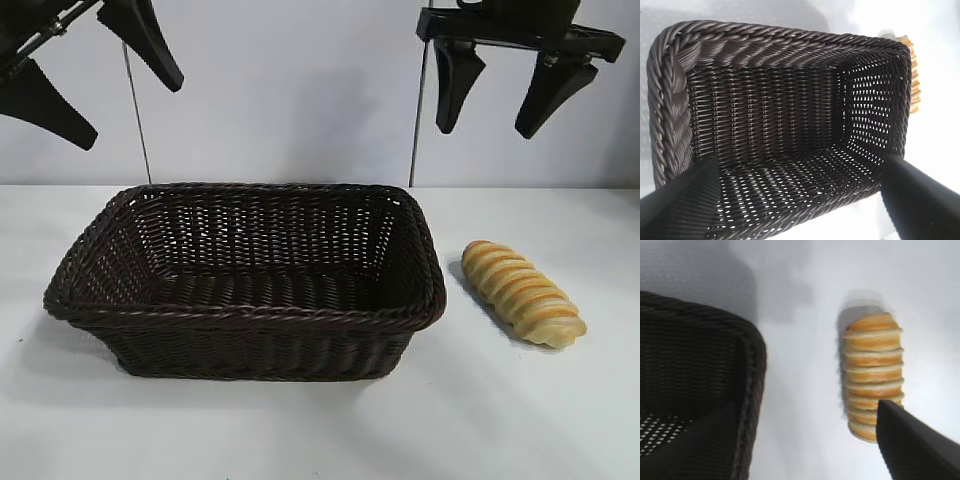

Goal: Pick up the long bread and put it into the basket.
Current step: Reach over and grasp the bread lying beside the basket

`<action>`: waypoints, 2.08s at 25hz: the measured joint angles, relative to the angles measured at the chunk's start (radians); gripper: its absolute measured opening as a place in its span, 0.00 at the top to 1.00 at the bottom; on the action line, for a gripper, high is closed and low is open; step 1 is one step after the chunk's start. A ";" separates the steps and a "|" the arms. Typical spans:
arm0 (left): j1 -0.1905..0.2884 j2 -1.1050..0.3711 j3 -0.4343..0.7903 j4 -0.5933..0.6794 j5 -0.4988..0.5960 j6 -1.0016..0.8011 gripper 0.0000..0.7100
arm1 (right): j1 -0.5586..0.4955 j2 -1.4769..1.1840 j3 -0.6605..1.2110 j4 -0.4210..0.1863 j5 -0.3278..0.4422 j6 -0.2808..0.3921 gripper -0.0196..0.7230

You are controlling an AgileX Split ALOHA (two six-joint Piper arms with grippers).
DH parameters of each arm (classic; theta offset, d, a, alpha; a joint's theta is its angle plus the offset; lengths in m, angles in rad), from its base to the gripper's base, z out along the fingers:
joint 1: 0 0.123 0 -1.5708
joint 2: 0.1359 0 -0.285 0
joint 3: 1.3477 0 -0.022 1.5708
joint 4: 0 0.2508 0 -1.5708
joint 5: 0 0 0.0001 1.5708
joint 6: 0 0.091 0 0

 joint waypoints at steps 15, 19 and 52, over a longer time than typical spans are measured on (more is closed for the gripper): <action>0.000 0.000 0.000 0.000 -0.019 0.000 0.11 | -0.001 0.078 0.161 0.013 -0.035 -0.023 0.22; 0.000 0.000 0.000 0.000 -0.019 0.000 0.11 | -0.001 0.117 0.170 0.012 -0.069 -0.023 0.22; 0.000 0.000 0.000 0.000 -0.019 0.000 0.11 | -0.001 0.242 0.170 -0.004 -0.168 -0.023 0.76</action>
